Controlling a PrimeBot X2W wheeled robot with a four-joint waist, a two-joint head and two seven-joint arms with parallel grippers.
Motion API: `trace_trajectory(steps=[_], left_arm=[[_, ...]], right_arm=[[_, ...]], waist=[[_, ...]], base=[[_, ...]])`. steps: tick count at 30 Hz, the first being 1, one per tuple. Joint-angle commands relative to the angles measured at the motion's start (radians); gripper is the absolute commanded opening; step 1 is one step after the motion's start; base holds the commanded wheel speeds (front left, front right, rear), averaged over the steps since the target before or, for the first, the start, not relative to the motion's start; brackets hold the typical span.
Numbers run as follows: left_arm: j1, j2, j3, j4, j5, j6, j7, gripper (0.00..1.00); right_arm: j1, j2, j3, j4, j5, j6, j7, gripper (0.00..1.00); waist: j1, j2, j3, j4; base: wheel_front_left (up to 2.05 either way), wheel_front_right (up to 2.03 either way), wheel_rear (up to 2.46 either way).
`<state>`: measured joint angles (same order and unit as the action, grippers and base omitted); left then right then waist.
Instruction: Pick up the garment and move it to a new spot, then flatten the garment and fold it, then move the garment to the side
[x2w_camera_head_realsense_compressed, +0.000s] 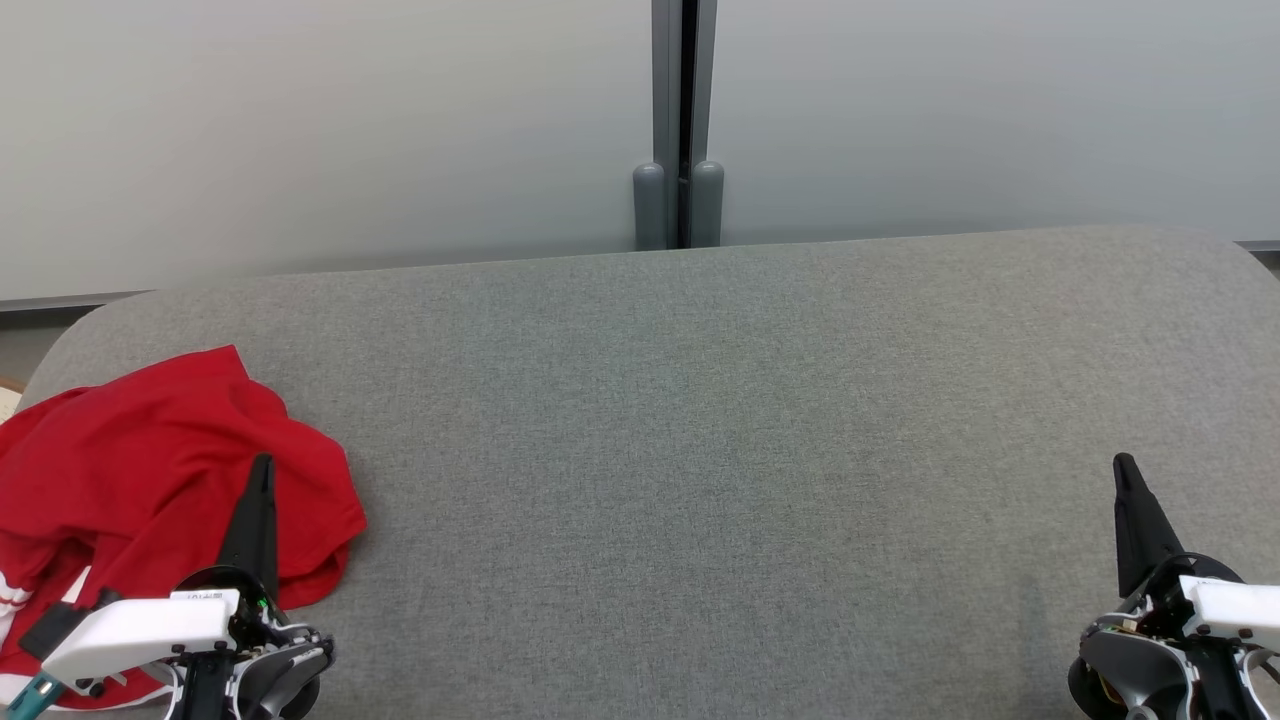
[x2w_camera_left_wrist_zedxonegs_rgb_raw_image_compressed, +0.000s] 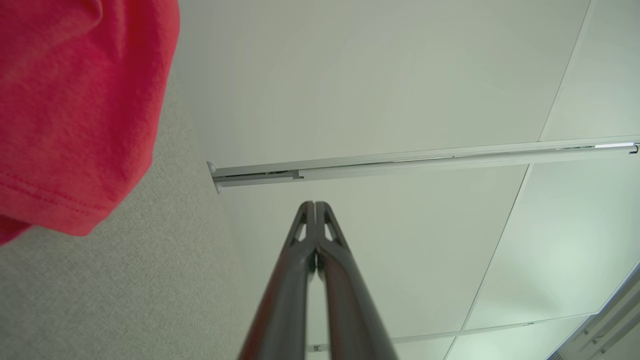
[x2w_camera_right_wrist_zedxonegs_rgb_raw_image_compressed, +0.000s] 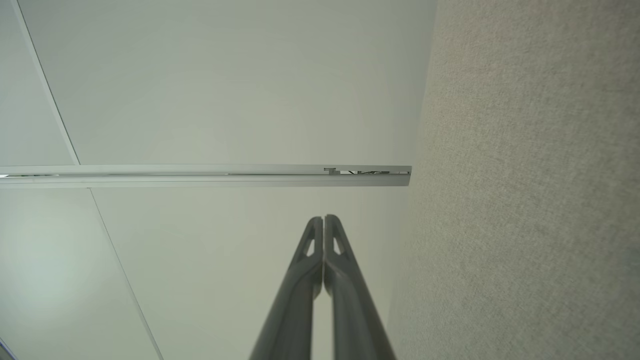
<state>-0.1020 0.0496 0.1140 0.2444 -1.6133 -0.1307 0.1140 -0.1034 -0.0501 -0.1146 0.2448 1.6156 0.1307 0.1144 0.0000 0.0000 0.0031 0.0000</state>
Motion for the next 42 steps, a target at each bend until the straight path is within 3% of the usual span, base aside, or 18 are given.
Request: trace_trajectory(steps=[1, 18, 19, 32, 42], left_arm=[[-0.013, 0.002, 0.002, 0.001, 0.001, -0.003, 0.002, 0.0], [-0.013, 0.002, 0.002, 0.001, 0.001, -0.003, 0.002, 0.0], [0.0, 0.0, 0.0, 0.0, 0.0, 0.0, 0.0, 1.0], [0.04, -0.008, -0.011, -0.001, 0.022, 0.001, -0.049, 1.0], [0.04, -0.006, 0.007, -0.034, 0.089, 0.001, -0.094, 1.0]], right_arm=[[-0.01, -0.001, 0.001, 0.001, -0.005, 0.0, 0.001, 0.0], [-0.01, -0.001, 0.001, 0.001, -0.005, 0.0, 0.001, 0.0], [0.0, 0.0, 0.0, 0.0, 0.0, 0.0, 0.0, 1.0], [0.036, 0.007, 0.01, -0.009, -0.047, 0.0, -0.049, 1.0], [0.033, 0.005, -0.008, -0.055, -0.204, 0.0, -0.095, 1.0]], waist=[[0.0, 0.0, 0.0, 0.0], [0.0, 0.0, 0.0, 0.0], [0.0, 0.0, 0.0, 0.0], [0.0, 0.0, 0.002, -0.001], [0.0, 0.0, 0.003, 0.001]], base=[[0.0, 0.0, 0.0], [0.0, 0.0, 0.0], [0.0, 0.0, 0.0], [0.0, 0.0, 0.0], [0.0, 0.0, 0.0]])
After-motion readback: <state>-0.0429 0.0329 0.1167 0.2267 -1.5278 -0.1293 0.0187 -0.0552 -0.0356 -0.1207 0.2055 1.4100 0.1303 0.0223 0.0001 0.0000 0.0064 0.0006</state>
